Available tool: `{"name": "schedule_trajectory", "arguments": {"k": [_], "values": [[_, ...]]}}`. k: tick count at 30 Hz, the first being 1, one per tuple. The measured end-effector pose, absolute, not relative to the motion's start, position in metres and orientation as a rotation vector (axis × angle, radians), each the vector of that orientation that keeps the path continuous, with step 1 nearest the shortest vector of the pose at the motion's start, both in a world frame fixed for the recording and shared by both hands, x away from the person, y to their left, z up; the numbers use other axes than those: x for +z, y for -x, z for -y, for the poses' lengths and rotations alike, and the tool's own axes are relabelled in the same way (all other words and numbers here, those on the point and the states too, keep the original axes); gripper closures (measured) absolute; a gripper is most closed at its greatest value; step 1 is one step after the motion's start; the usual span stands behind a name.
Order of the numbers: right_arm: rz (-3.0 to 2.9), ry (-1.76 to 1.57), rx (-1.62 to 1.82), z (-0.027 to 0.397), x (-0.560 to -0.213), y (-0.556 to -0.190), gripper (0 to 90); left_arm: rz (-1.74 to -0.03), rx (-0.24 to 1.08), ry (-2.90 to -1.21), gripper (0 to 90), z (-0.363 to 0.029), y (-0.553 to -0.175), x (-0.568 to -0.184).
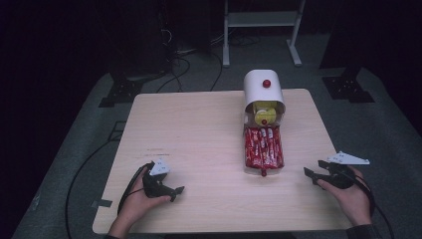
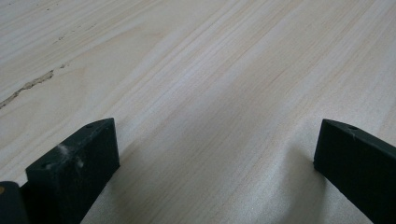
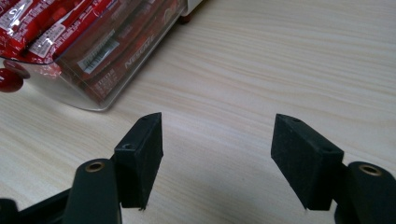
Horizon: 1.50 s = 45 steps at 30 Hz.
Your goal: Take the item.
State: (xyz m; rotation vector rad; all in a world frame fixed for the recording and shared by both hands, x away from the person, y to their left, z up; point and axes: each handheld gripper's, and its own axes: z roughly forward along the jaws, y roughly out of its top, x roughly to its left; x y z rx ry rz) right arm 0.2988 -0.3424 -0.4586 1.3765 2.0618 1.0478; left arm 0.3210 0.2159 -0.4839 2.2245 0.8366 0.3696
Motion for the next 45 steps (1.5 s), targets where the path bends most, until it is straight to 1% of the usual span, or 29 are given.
{"name": "schedule_trajectory", "arguments": {"k": [3, 6, 11, 12, 13, 15, 20, 45], "values": [[-2.057, -1.375, 1.053, 0.342, -0.457, -0.3, 33.1, -0.836, 0.371, -2.225, 0.0, -0.216, -0.321, -0.484], [-2.049, -1.377, 1.056, 0.343, -0.455, -0.301, 31.1, -0.836, 0.37, -2.227, 0.0, -0.216, -0.321, -0.484], [-2.035, -1.374, 1.078, 0.342, -0.451, -0.303, 22.2, -0.836, 0.369, -2.227, 0.0, -0.216, -0.321, -0.484], [-2.035, -1.374, 1.078, 0.342, -0.451, -0.303, 22.2, -0.836, 0.369, -2.226, 0.0, -0.216, -0.321, -0.484], [-2.038, -1.363, 1.066, 0.342, -0.45, -0.304, 16.5, -0.836, 0.369, -2.224, 0.0, -0.216, -0.321, -0.484], [-2.022, -1.364, 1.058, 0.342, -0.449, -0.305, 13.8, -0.837, 0.369, -2.226, 0.0, -0.216, -0.321, -0.484], [-2.007, -1.39, 1.047, 0.341, -0.446, -0.308, 13.8, -0.836, 0.37, -2.225, 0.0, -0.216, -0.321, -0.484], [-2.042, -1.297, 1.079, 0.329, -0.426, -0.318, 13.8, -0.836, 0.368, -2.23, 0.0, -0.216, -0.321, -0.484]]}}
